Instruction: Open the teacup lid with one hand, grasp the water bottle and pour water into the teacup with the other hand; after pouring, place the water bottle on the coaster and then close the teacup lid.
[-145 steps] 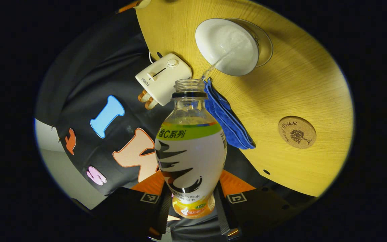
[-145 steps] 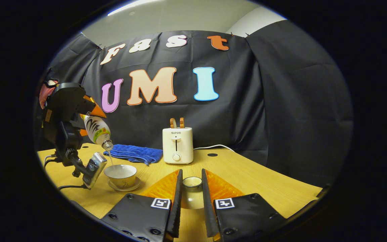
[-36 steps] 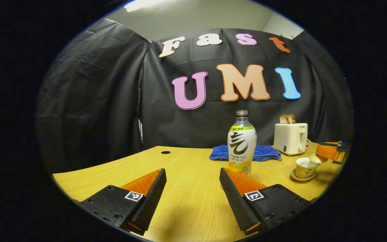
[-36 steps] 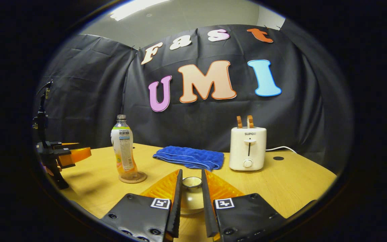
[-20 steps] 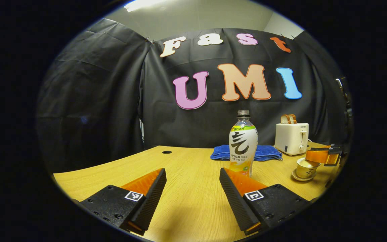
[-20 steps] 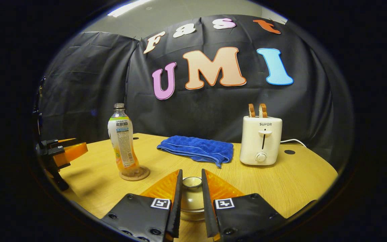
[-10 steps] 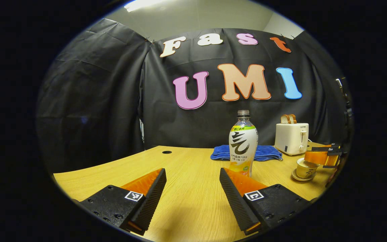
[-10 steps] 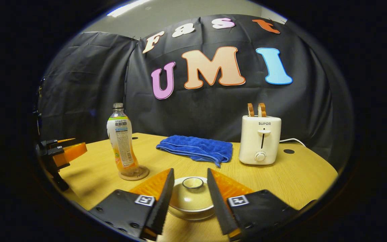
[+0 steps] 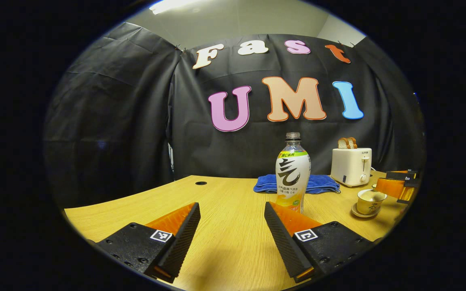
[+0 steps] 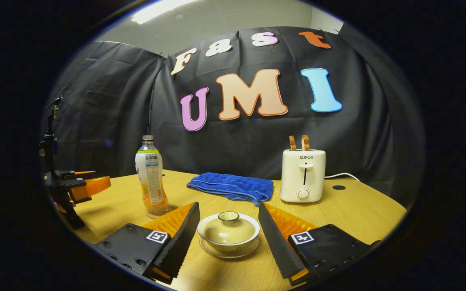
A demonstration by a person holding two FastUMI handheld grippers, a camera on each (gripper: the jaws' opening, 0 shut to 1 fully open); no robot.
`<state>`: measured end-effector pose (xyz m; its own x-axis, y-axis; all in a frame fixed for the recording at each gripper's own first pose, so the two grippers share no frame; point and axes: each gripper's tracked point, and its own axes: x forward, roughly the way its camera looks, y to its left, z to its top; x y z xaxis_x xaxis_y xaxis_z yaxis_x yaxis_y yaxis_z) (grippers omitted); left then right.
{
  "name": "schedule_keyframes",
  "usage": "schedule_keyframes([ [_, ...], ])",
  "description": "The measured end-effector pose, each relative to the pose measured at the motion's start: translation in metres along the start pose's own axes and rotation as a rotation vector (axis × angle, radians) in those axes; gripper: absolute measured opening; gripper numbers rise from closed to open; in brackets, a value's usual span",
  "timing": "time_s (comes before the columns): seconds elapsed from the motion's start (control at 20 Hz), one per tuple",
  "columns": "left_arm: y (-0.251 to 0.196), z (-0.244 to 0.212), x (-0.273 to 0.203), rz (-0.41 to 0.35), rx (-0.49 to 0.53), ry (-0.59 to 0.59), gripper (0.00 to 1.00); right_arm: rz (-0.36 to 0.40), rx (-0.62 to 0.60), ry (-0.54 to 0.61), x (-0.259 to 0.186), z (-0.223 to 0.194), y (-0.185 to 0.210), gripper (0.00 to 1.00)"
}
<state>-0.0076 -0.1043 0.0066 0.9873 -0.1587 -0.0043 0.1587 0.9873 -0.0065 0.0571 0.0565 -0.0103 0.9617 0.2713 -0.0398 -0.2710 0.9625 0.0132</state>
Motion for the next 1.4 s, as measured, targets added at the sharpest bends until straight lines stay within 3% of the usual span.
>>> schedule_keyframes([
  [0.05, 0.000, 0.000, 0.001, 0.000, 0.000, 0.000, 0.93, -0.002, 0.000, -0.009, -0.005, 0.001, -0.001, 0.99],
  [0.1, 0.000, 0.000, 0.000, 0.001, 0.001, 0.000, 0.93, -0.008, 0.000, -0.024, -0.011, 0.004, -0.003, 0.88],
  [0.2, 0.000, 0.000, 0.000, 0.001, 0.001, -0.001, 0.93, -0.027, -0.001, -0.023, -0.021, 0.003, -0.009, 0.88],
  [0.25, 0.000, 0.000, 0.000, 0.001, 0.000, -0.001, 0.93, -0.041, -0.004, -0.029, -0.027, 0.003, -0.013, 0.93],
  [0.3, 0.000, 0.000, 0.000, 0.001, 0.001, -0.001, 0.93, -0.053, -0.003, -0.030, -0.032, 0.005, -0.016, 0.88],
  [0.45, 0.000, 0.000, 0.000, 0.002, 0.001, -0.001, 0.93, -0.088, -0.005, -0.034, -0.051, 0.005, -0.024, 0.88],
  [0.5, 0.001, 0.000, 0.001, 0.003, 0.001, -0.001, 0.93, -0.104, -0.006, -0.036, -0.057, 0.006, -0.028, 0.93],
  [0.6, 0.001, 0.000, 0.000, 0.004, 0.001, -0.001, 0.93, -0.126, -0.006, -0.038, -0.068, 0.006, -0.034, 0.88],
  [0.7, 0.001, 0.000, 0.000, 0.004, 0.001, -0.001, 0.93, -0.141, -0.005, -0.040, -0.076, 0.006, -0.039, 0.93],
  [0.8, 0.000, 0.000, 0.000, 0.003, 0.001, -0.001, 0.93, -0.159, -0.006, -0.045, -0.081, 0.007, -0.044, 0.94],
  [0.85, 0.000, 0.000, 0.001, 0.002, 0.001, -0.002, 0.93, -0.168, -0.006, -0.037, -0.082, 0.007, -0.046, 0.88],
  [0.9, 0.000, 0.000, 0.001, 0.002, 0.001, -0.002, 0.93, -0.177, -0.008, -0.040, -0.082, 0.005, -0.046, 0.94],
  [1.4, 0.000, 0.001, 0.001, 0.002, 0.001, -0.001, 0.93, -0.348, -0.010, -0.048, -0.089, 0.007, -0.077, 0.91],
])
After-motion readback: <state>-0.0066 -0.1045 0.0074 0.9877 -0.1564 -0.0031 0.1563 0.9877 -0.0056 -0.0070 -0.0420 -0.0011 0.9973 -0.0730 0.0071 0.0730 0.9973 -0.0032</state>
